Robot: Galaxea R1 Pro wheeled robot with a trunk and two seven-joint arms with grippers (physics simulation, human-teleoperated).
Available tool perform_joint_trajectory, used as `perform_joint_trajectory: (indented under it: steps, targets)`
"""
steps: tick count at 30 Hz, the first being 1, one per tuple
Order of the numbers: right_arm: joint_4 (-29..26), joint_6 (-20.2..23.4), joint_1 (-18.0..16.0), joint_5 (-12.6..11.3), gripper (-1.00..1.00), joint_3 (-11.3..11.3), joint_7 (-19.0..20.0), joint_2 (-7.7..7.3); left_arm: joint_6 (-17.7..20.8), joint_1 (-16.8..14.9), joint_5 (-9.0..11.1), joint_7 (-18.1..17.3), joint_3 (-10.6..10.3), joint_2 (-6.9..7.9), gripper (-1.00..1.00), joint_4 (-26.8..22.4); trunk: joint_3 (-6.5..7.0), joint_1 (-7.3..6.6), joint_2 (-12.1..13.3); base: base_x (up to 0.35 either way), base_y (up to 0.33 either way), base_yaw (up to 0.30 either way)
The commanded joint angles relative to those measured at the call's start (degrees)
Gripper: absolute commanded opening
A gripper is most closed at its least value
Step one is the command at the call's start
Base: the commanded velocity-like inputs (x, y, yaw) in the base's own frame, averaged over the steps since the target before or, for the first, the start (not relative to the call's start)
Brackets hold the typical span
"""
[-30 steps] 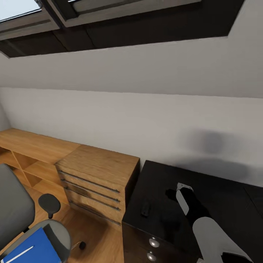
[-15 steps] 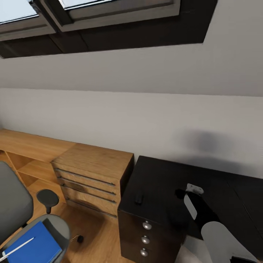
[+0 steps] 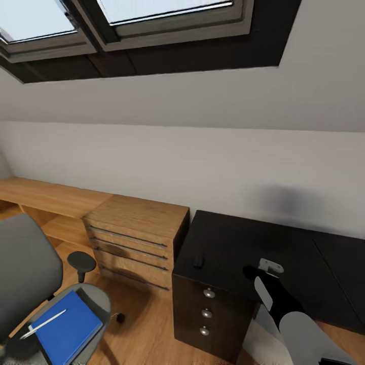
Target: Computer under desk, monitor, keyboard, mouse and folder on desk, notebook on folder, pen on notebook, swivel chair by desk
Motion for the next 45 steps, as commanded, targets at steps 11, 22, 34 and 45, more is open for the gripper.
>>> perform_joint_trajectory:
  steps: [11, 22, 34, 45]
  targets:
    - [0.3, -3.0, 0.0, -1.2, 1.0, 0.0, -0.3, 0.54, -0.1, 0.0, 0.6, 0.1, -0.2, 0.22, 1.0, 0.0, -0.02, -0.01, -0.1, -0.087, 0.014, -0.107]
    - [1.8, -4.1, 0.0, -1.2, 1.0, 0.0, -0.2, 0.65, -0.1, 0.0, 0.7, 0.2, -0.1, 0.55, 1.0, 0.0, -0.37, -0.01, -0.1, -0.017, 0.001, -0.236]
    - [4.1, -6.8, 0.0, -1.1, 1.0, 0.1, -0.2, 0.65, -0.2, 0.0, 0.6, 0.0, -0.2, 0.62, 1.0, 0.0, -0.74, -0.01, -0.1, -0.123, 0.075, -0.122]
    - [7.7, -11.4, 0.0, -1.0, 1.0, 0.4, -0.1, 0.68, -0.1, 0.0, 0.7, 0.0, -0.1, 0.62, 1.0, 0.0, -0.43, -0.01, -0.1, -0.286, 0.166, -0.239]
